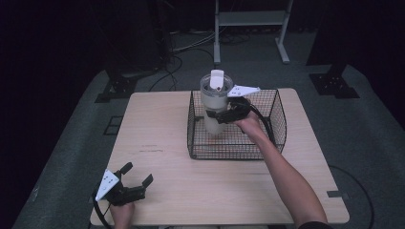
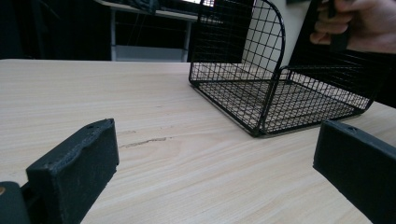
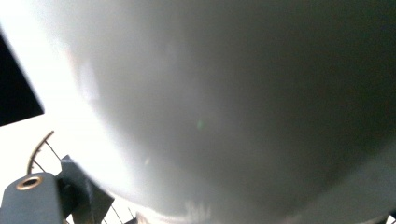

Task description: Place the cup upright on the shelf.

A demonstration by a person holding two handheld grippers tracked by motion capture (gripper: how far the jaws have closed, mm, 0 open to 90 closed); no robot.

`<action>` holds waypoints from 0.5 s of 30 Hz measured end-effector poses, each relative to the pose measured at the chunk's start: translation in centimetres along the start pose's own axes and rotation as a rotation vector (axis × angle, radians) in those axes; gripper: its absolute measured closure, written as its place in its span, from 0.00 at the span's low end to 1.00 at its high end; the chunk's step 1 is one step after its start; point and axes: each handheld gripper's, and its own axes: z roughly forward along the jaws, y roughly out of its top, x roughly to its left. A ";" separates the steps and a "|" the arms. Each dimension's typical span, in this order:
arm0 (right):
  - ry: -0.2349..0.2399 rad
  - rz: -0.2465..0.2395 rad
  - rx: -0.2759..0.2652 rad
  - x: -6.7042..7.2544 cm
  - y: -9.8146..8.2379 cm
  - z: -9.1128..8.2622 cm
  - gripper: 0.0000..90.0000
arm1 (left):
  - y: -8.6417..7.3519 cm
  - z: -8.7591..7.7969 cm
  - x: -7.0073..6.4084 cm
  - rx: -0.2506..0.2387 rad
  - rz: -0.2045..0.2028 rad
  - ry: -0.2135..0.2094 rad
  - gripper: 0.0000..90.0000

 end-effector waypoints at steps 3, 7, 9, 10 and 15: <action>0.014 0.004 0.028 -0.3 -1.0 0.7 0.11 | 0.0 0.0 0.1 -0.003 -0.005 -0.003 0.00; 0.025 0.005 0.087 -0.6 -2.1 1.7 0.11 | 0.0 0.0 0.1 -0.003 -0.004 -0.005 0.00; 0.024 0.008 0.095 -0.7 -2.2 1.9 0.11 | 0.0 0.0 0.1 -0.002 -0.004 -0.006 0.00; 0.026 0.011 0.103 -0.7 -2.3 2.0 0.11 | 0.0 0.0 0.1 -0.001 -0.004 -0.006 0.00; 0.025 0.008 0.134 -0.9 -2.5 2.6 0.11 | 0.0 0.1 0.1 -0.002 -0.010 -0.004 0.00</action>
